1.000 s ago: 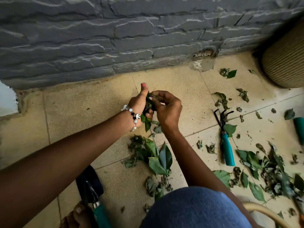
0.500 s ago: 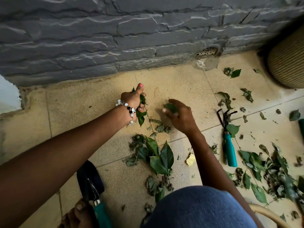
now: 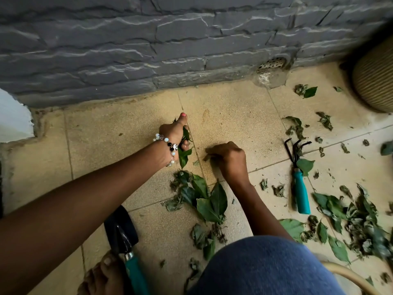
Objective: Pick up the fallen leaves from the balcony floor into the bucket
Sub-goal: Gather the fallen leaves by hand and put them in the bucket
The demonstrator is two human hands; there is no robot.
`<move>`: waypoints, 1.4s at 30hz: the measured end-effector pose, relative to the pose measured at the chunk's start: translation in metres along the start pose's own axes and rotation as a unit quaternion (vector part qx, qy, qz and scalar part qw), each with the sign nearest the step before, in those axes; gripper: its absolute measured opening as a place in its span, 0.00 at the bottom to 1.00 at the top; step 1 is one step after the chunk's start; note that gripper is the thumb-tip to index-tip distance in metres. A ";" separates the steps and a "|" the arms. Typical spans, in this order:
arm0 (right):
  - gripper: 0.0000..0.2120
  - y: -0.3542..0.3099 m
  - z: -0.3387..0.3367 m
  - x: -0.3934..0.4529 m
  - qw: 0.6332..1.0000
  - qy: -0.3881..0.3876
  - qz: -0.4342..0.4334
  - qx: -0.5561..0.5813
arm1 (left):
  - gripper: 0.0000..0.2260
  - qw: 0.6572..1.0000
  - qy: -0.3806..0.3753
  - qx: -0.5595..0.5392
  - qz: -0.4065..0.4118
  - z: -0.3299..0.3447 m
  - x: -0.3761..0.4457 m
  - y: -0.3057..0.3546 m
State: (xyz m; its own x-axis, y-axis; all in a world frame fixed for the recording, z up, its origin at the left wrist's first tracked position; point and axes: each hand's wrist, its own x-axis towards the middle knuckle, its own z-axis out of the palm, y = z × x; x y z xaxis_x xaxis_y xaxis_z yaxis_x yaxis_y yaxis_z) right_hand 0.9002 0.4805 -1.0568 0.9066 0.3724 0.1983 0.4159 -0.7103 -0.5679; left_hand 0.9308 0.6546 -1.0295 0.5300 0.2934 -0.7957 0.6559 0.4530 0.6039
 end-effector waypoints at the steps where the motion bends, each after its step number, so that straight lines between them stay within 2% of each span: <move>1: 0.13 -0.005 -0.001 0.005 0.995 0.025 0.068 0.073 | 0.19 1.000 0.003 0.001 -0.001 -0.002 0.000 0.000; 2: 0.12 -0.010 -0.001 0.012 0.977 0.040 0.141 0.156 | 0.19 1.000 0.005 0.005 -0.002 -0.003 0.000 0.000; 4: 0.10 -0.024 -0.002 0.028 0.918 0.057 0.235 0.314 | 0.19 1.000 0.004 0.022 -0.002 -0.005 -0.003 0.001; 6: 0.12 -0.040 -0.004 0.044 0.861 0.059 0.267 0.428 | 0.20 0.999 -0.003 0.031 -0.008 -0.006 -0.004 0.000; 7: 0.13 -0.047 -0.003 0.051 0.845 0.058 0.275 0.455 | 0.23 0.999 -0.008 0.029 -0.013 -0.006 -0.004 0.000; 8: 0.14 -0.055 -0.001 0.057 0.847 0.057 0.279 0.450 | 0.27 0.999 -0.018 0.024 -0.016 -0.005 -0.003 0.000; 9: 0.13 -0.061 0.002 0.059 0.872 0.057 0.269 0.405 | 0.31 0.999 -0.025 0.015 -0.018 -0.004 -0.005 0.002; 11: 0.09 -0.063 0.012 0.060 0.965 0.047 0.157 0.204 | 0.36 0.999 -0.041 -0.018 -0.028 -0.003 -0.009 0.006; 12: 0.08 -0.063 0.015 0.058 0.992 0.038 0.077 0.091 | 0.39 0.997 -0.048 -0.043 -0.038 -0.003 -0.009 0.008; 13: 0.09 -0.062 0.017 0.058 1.000 0.026 0.015 0.007 | 0.41 0.995 -0.053 -0.066 -0.047 -0.003 -0.009 0.010; 15: 0.15 -0.064 0.015 0.059 0.997 -0.046 -0.041 -0.051 | 0.41 0.993 -0.054 -0.089 -0.053 -0.006 -0.010 0.016; 17: 0.21 -0.068 0.010 0.062 0.988 -0.132 -0.073 -0.020 | 0.39 0.995 -0.035 -0.082 -0.045 -0.009 -0.007 0.018; 19: 0.26 -0.070 0.004 0.063 0.972 -0.214 -0.092 0.022 | 0.31 0.997 0.006 -0.071 -0.014 -0.013 -0.002 0.017; 22: 0.35 -0.071 -0.001 0.064 0.956 -0.285 -0.075 -0.014 | 0.21 0.996 0.030 -0.082 0.022 -0.015 0.003 0.016; 23: 0.35 -0.068 -0.001 0.063 0.956 -0.287 -0.059 0.000 | 0.20 0.996 0.037 -0.075 0.024 -0.015 0.004 0.017; 25: 0.29 -0.062 -0.002 0.062 0.957 -0.267 -0.020 0.107 | 0.19 0.997 0.050 -0.059 0.025 -0.015 0.004 0.018; 28: 0.21 -0.048 -0.014 0.063 0.940 -0.188 0.103 0.265 | 0.21 0.997 0.068 -0.029 0.024 -0.019 0.004 0.017; 30: 0.13 -0.035 -0.026 0.061 0.958 -0.143 0.151 0.198 | 0.22 0.998 0.061 -0.027 0.018 -0.023 0.006 0.016; 32: 0.11 -0.021 -0.036 0.054 0.970 -0.187 0.156 0.025 | 0.25 0.997 0.063 -0.029 0.016 -0.024 0.007 0.016; 33: 0.16 -0.016 -0.036 0.049 0.954 -0.234 0.182 -0.049 | 0.26 0.997 0.069 -0.031 0.021 -0.022 0.006 0.016; 35: 0.27 -0.012 -0.032 0.035 0.911 -0.317 0.232 -0.124 | 0.23 0.996 0.078 -0.039 0.034 -0.018 0.006 0.016; 37: 0.27 -0.012 -0.026 0.026 0.913 -0.323 0.220 -0.119 | 0.20 0.995 0.078 -0.040 0.039 -0.014 0.005 0.016; 40: 0.15 -0.017 -0.018 0.025 0.945 -0.268 0.185 0.029 | 0.18 0.994 0.089 -0.032 0.051 -0.013 0.002 0.015; 42: 0.13 -0.021 -0.010 0.025 0.958 -0.240 0.129 0.089 | 0.17 0.994 0.092 -0.035 0.047 -0.017 0.002 0.014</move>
State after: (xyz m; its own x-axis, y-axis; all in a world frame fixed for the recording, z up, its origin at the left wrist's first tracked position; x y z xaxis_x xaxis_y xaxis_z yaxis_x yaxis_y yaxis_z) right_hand 0.9146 0.4989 -1.0317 0.8229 0.4604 -0.3329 0.1248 -0.7181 -0.6847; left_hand 0.9321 0.6754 -1.0236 0.4756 0.4834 -0.7349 0.5652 0.4723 0.6764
